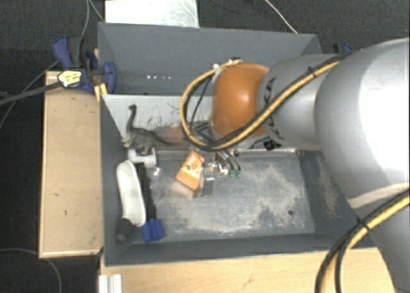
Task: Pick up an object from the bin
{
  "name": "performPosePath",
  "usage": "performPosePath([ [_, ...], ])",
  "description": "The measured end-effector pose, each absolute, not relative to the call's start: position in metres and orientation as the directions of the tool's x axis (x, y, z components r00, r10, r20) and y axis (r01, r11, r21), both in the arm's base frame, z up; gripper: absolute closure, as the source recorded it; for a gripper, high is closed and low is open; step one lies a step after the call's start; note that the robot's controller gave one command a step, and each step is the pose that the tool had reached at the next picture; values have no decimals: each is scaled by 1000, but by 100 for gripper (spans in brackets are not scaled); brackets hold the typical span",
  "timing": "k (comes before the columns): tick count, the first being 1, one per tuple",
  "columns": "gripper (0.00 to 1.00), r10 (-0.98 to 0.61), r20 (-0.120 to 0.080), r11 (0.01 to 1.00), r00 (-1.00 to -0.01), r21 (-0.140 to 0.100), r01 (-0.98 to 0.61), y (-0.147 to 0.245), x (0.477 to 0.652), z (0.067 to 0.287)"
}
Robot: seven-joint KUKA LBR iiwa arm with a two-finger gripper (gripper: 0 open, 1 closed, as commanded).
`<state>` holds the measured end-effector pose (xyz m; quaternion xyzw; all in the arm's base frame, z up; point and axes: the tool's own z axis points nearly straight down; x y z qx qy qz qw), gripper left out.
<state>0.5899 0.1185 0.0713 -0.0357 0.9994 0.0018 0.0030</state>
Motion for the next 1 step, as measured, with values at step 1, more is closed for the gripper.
performPosePath([
  [1, 0, 167, -10, 986, -986, 7, 167, 108, 571, 70],
])
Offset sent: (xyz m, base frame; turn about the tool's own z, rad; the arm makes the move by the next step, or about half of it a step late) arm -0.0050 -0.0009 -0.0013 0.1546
